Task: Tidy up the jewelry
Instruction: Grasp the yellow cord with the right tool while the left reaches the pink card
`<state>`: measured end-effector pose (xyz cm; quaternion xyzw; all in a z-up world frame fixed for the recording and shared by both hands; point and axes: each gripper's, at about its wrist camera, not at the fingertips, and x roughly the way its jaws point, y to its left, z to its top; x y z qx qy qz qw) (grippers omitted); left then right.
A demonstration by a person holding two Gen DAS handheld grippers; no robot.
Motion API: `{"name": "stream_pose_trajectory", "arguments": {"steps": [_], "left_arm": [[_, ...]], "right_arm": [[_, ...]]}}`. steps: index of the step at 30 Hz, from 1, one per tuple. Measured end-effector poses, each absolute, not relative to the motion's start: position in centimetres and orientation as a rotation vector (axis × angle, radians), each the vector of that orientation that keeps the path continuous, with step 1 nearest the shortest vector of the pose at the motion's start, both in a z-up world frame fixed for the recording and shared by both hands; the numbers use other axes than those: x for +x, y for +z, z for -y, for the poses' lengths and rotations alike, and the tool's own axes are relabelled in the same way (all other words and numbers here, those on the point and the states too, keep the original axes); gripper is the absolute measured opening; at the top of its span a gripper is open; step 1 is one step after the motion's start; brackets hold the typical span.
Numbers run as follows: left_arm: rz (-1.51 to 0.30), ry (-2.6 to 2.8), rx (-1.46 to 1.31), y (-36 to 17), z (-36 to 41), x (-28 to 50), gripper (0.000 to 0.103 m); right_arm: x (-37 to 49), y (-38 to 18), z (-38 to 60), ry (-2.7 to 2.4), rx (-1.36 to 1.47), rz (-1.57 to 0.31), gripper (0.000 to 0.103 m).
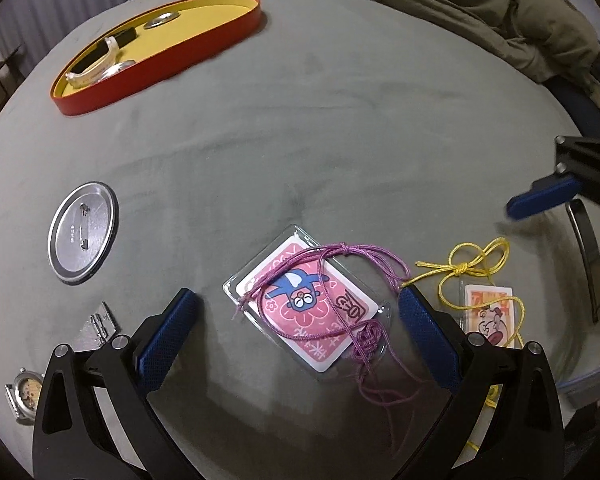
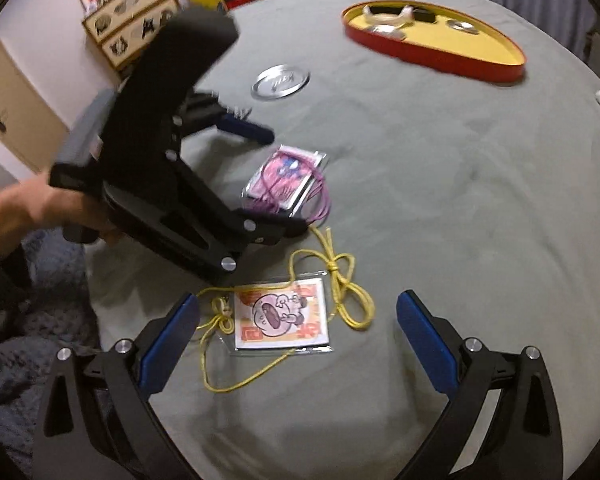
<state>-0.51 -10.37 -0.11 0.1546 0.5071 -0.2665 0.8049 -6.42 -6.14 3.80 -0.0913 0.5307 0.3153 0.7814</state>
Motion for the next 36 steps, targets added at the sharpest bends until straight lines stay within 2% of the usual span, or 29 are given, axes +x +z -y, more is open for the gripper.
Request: {"name": "stream_pose_trajectory", "arguments": {"steps": [5,7,8,12,14,16,18,20,29,36], "left_arm": [[-1.083,-0.569,0.328,0.0,10.2,-1.0,0.096],[-1.076,-0.561,0.331,0.1,10.1,-1.2,0.091],[-1.074,-0.558,0.329,0.2,10.1,-1.0,0.088],[-1.065,-0.540,0.314,0.6,9.4,-1.4,0.073],[-1.063,-0.536,0.312,0.8,9.0,-1.4,0.065],[-1.061,-0.535,0.308,0.9,8.8,-1.3,0.061],[-1.060,-0.531,0.300,1.0,8.5,-1.3,0.057],[-1.057,-0.530,0.293,1.1,8.4,-1.4,0.053],[-1.043,-0.543,0.234,1.4,7.4,-1.5,0.047],[-1.044,-0.548,0.208,1.5,7.1,-1.7,0.046]], "right_arm": [[-6.2,2.4,4.4,0.690,-0.226,-1.165,0.094],[-6.2,2.3,4.0,0.692,-0.236,-1.161,0.094],[-6.1,2.4,3.8,0.692,-0.236,-1.162,0.090],[-5.9,2.7,3.7,0.684,-0.205,-1.155,0.061],[-5.6,2.7,3.8,0.679,-0.201,-1.157,0.052],[-5.7,2.8,3.6,0.668,-0.208,-1.149,0.042],[-5.9,3.2,4.0,0.668,-0.205,-1.148,0.024],[-6.1,3.4,4.0,0.668,-0.205,-1.141,0.016],[-5.5,4.8,4.3,0.673,-0.172,-1.112,0.007],[-5.5,6.2,5.7,0.668,-0.133,-1.097,0.007]]}}
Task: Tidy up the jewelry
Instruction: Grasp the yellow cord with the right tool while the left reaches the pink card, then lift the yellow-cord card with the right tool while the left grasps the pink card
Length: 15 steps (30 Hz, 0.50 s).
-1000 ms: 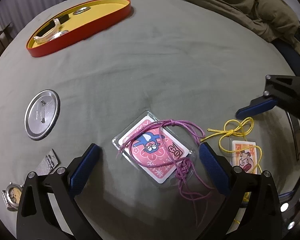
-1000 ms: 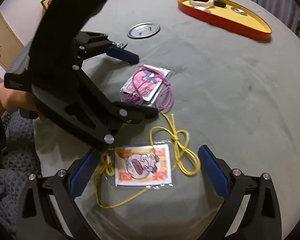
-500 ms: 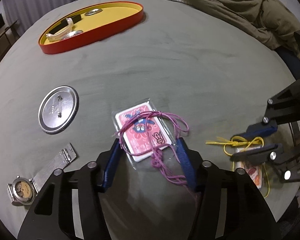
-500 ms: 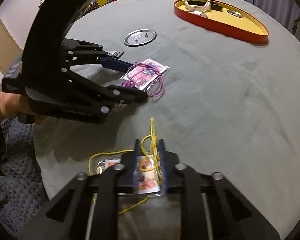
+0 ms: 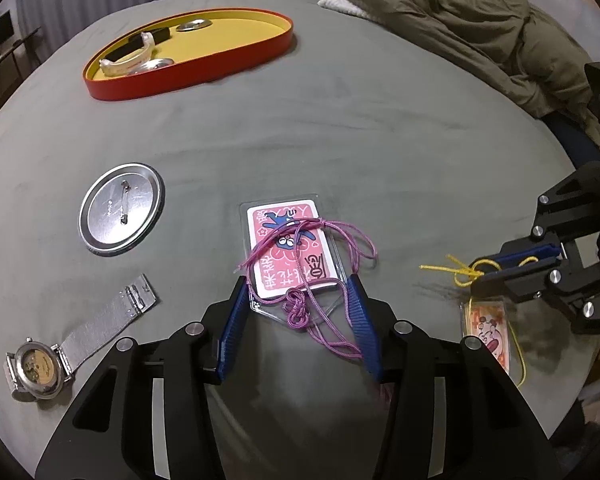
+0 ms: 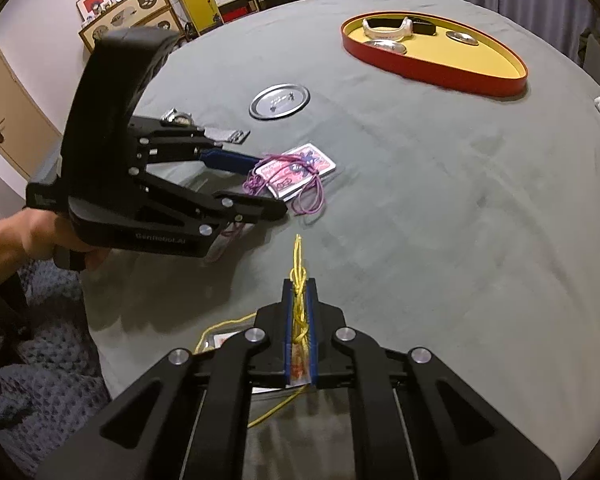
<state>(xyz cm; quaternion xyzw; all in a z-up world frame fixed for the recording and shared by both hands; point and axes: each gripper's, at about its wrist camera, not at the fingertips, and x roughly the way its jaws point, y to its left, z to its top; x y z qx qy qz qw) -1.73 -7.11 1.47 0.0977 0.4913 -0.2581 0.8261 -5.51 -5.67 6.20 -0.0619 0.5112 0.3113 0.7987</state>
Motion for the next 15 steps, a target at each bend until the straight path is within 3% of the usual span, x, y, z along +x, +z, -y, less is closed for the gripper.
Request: {"name": "stream_pose_trajectory", "arguments": {"steps": [15], "left_arm": [[-1.019,-0.546,0.189,2.7,6.4,-2.0,0.046]], "right_arm": [[-3.9,8.7,7.8,0.623,-0.081,-1.031,0.007]]}}
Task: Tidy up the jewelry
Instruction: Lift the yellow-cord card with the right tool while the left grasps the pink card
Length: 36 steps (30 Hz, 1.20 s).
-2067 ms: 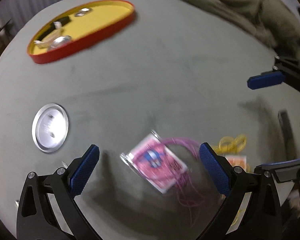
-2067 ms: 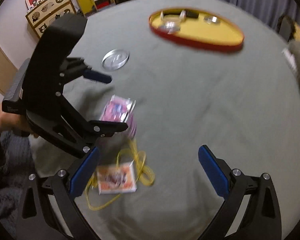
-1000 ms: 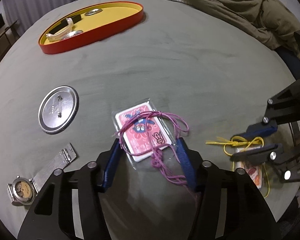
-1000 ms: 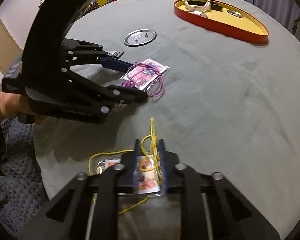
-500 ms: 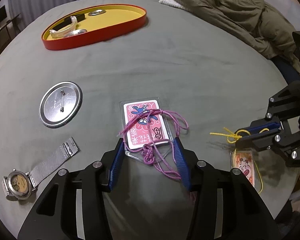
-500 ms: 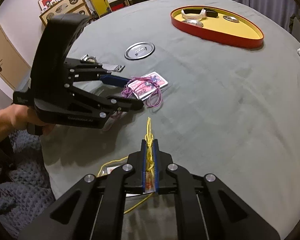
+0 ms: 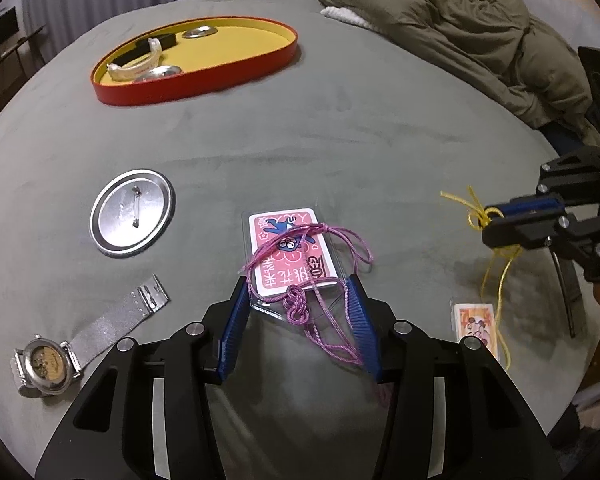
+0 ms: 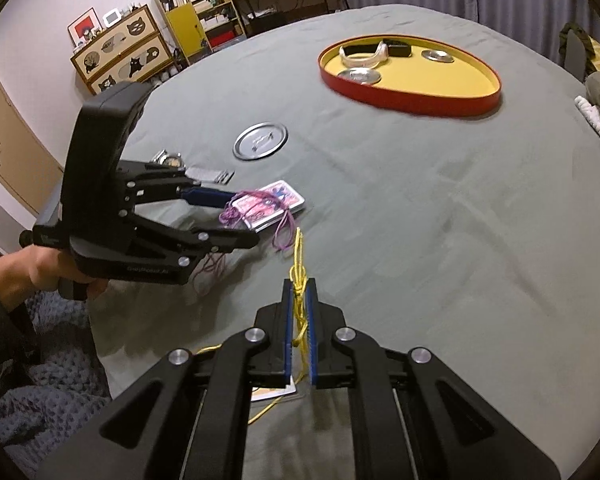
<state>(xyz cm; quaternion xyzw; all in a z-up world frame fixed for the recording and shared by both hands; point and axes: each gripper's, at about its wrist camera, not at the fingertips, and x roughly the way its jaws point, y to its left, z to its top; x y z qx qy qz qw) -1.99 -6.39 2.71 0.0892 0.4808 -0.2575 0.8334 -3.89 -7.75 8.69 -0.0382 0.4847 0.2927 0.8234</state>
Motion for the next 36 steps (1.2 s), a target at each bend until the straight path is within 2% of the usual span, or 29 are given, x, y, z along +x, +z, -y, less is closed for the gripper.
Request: {"name": "stream_pose_trajectory", "arguments": {"steps": [12,26,36], "left_arm": [[-0.931,-0.550,0.188,7.9,7.0,-0.9,0.046],[-0.797,-0.522,0.207,18.0,7.4,4.7,0.046],[-0.766,-0.497,0.204,22.7,8.3,9.0,0.046]], "right_arm": [[-1.5,14.0,9.0,0.592,-0.089,-0.898,0.007],[3.0,26.0,10.2,0.553,-0.148,-0.664,0.007],[7.4,32.7,10.7,0.526,-0.184,-0.560,0.007]]}}
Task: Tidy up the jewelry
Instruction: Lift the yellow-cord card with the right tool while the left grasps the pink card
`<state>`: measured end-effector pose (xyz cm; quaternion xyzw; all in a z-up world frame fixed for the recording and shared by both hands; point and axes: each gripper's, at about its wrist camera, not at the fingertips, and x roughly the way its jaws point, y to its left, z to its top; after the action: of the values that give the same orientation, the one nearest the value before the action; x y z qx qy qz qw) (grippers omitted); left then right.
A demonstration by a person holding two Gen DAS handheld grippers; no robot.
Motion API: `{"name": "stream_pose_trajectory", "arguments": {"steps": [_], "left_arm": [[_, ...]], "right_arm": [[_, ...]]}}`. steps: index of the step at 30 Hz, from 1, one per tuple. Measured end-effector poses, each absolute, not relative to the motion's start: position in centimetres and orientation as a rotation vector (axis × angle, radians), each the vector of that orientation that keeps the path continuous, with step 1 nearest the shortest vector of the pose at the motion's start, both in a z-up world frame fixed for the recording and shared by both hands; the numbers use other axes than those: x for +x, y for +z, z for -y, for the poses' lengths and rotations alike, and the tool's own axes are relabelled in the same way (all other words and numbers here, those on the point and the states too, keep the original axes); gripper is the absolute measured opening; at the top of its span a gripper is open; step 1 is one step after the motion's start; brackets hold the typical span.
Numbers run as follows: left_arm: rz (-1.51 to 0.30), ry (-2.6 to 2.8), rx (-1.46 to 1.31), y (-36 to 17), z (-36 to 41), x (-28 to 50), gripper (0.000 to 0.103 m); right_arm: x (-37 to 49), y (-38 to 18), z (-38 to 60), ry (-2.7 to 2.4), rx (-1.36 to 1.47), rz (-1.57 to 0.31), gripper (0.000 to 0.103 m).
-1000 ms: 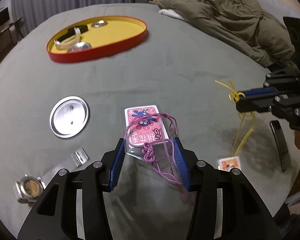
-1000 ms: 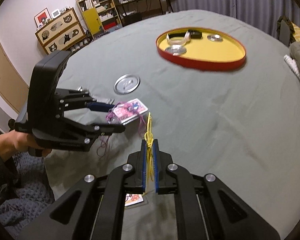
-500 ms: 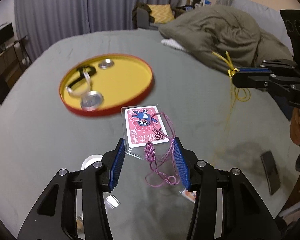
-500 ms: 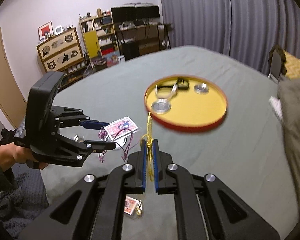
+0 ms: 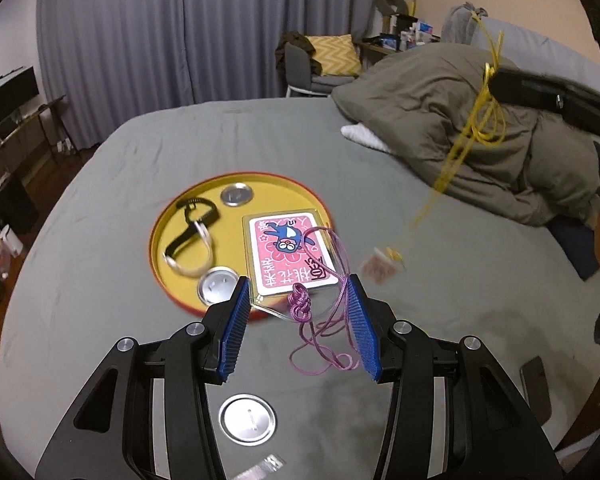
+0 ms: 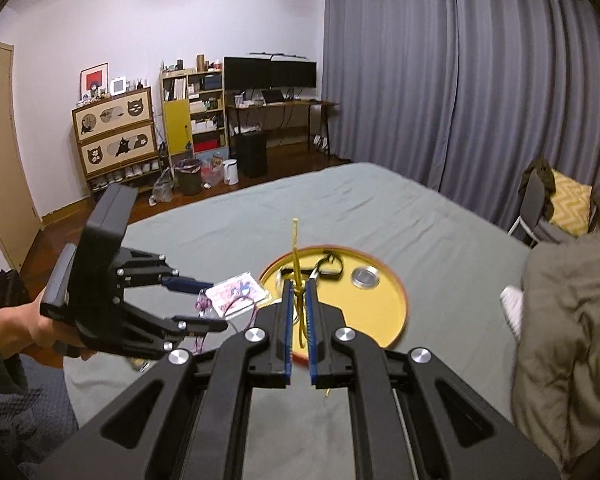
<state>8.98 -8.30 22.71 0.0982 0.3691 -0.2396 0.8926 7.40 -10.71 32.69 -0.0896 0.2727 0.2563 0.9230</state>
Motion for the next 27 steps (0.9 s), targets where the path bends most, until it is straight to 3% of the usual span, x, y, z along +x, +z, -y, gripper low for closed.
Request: {"name": "stream_pose_trajectory", "arguments": {"steps": [14,27], "left_arm": [[-0.763,-0.497,0.195,24.8,9.8,16.8,0.046],[-0.885,-0.480,0.149,17.1,10.5,25.6,0.046]], "right_arm": [[16.7,39.3,11.5,0.478,-0.146,-0.458,0.007],[26.7,33.6,11.2,0.458,-0.116,-0.552,0.007]]}}
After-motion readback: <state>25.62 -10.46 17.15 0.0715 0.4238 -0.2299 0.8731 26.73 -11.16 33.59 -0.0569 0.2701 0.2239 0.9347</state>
